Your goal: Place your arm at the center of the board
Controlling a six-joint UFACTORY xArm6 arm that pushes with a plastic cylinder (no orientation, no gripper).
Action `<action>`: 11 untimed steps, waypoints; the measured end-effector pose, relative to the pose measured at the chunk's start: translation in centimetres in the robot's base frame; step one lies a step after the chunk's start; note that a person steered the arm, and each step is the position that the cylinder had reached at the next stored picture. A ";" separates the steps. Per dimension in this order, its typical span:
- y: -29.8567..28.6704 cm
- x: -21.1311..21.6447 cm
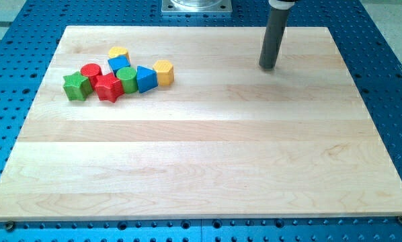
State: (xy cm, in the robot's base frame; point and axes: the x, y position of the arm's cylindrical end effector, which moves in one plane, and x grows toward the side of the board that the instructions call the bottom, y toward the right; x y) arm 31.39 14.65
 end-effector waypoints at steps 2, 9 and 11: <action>3.1 0.0; 13.1 1.6; 7.6 4.6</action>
